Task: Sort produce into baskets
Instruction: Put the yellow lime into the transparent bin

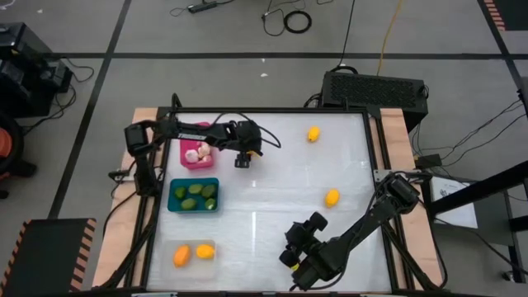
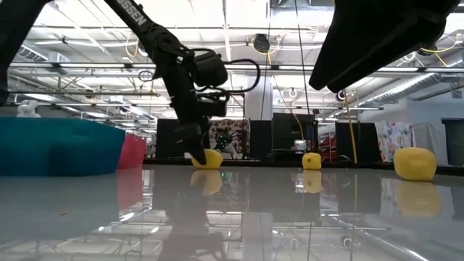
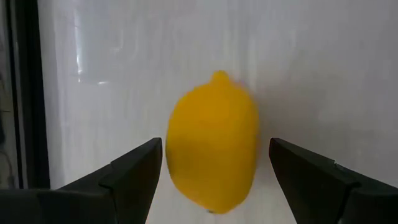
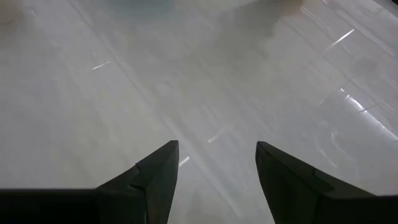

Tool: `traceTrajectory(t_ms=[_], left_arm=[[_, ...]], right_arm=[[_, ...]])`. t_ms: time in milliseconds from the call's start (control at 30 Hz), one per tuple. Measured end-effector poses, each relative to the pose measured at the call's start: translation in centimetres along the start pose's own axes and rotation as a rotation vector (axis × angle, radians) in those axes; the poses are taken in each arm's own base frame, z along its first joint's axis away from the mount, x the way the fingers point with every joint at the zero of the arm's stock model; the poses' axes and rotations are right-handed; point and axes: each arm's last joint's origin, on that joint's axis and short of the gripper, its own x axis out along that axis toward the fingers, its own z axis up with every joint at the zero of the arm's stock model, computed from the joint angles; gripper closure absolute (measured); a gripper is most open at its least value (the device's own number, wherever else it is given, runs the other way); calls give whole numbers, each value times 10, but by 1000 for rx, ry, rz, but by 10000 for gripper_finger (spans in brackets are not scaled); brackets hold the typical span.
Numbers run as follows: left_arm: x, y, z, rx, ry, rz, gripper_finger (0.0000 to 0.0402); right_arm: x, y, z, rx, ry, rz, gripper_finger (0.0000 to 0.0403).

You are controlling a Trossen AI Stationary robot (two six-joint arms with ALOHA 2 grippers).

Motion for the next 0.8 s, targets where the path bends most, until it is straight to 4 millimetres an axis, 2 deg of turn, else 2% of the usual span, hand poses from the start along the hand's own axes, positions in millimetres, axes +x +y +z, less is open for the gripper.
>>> traceTrajectory(t_ms=[133,533,800], left_arm=[[6,-2,-1,2,17,1,98],[7,-2,-2,-30,20,-9,99],[7,-4,-4,-57,49,-30,127]], right_arm=[[-2,3,-2,12,-6,21,197],[-3,10,1,28,-73,67,197],[-5,14,2,66,-81,106,197]])
